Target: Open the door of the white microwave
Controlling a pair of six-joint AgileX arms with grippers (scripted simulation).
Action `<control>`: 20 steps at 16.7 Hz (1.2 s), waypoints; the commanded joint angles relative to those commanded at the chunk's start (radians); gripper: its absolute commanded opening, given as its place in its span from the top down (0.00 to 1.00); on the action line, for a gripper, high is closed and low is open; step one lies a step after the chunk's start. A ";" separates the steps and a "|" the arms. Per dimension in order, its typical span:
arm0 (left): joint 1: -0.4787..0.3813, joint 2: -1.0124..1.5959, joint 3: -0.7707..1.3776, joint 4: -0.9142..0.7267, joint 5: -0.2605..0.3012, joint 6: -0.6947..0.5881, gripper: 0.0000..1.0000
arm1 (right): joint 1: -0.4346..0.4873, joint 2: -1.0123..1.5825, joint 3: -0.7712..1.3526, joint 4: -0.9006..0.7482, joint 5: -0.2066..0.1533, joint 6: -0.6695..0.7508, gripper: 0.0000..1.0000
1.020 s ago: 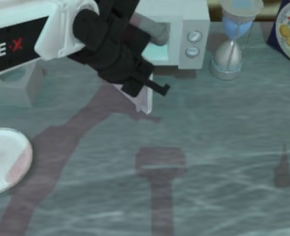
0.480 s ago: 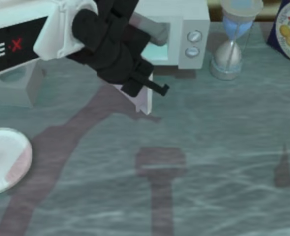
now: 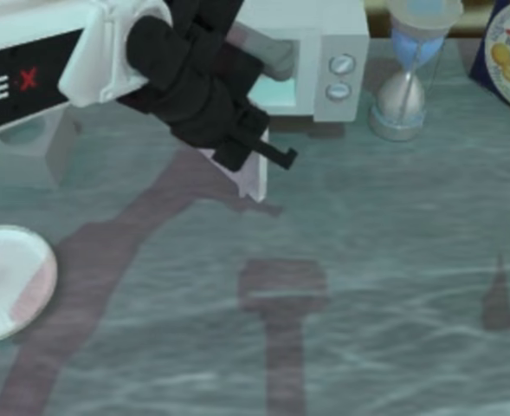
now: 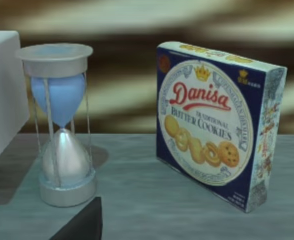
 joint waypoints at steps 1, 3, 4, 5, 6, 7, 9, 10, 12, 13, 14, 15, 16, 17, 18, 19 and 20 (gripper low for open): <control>0.000 0.000 0.000 0.000 0.000 0.000 1.00 | 0.000 0.000 0.000 0.000 0.000 0.000 0.00; 0.000 0.000 0.000 0.000 0.000 0.000 1.00 | 0.000 0.000 0.000 0.000 0.000 0.000 0.00; 0.000 0.000 0.000 0.000 0.000 0.000 1.00 | 0.000 0.000 0.000 0.000 0.000 0.000 0.00; 0.000 0.000 0.000 0.000 0.000 0.000 1.00 | 0.000 0.000 0.000 0.000 0.000 0.000 0.00; -0.005 0.002 -0.002 0.000 0.006 -0.004 1.00 | 0.000 0.000 0.000 0.000 0.000 0.000 0.00; -0.004 0.000 -0.003 0.000 0.008 0.000 1.00 | 0.000 0.000 0.000 0.000 0.000 0.000 0.00; 0.009 -0.014 -0.014 0.001 0.024 0.032 1.00 | 0.000 0.000 0.000 0.000 0.000 0.000 0.00; 0.019 -0.023 -0.023 0.001 0.037 0.056 1.00 | 0.000 0.000 0.000 0.000 0.000 0.000 0.00; 0.039 -0.042 -0.044 -0.001 0.064 0.108 1.00 | 0.000 0.000 0.000 0.000 0.000 0.000 0.00; 0.047 -0.049 -0.054 -0.003 0.075 0.131 1.00 | 0.000 0.000 0.000 0.000 0.000 0.000 0.00; 0.054 -0.054 -0.062 -0.005 0.084 0.148 1.00 | 0.000 0.000 0.000 0.000 0.000 0.000 0.00; 0.057 -0.056 -0.067 -0.007 0.089 0.157 1.00 | 0.000 0.000 0.000 0.000 0.000 0.000 0.00; 0.057 -0.056 -0.068 -0.007 0.089 0.157 1.00 | 0.000 0.000 0.000 0.000 0.000 0.000 0.00; 0.057 -0.056 -0.068 -0.007 0.089 0.157 1.00 | 0.000 0.000 0.000 0.000 0.000 0.000 0.00; 0.057 -0.056 -0.068 -0.007 0.089 0.157 1.00 | 0.000 0.000 0.000 0.000 0.000 0.000 0.00; 0.057 -0.056 -0.068 -0.007 0.089 0.157 1.00 | 0.000 0.000 0.000 0.000 0.000 0.000 0.00; 0.057 -0.056 -0.068 -0.007 0.089 0.157 1.00 | 0.000 0.000 0.000 0.000 0.000 0.000 0.00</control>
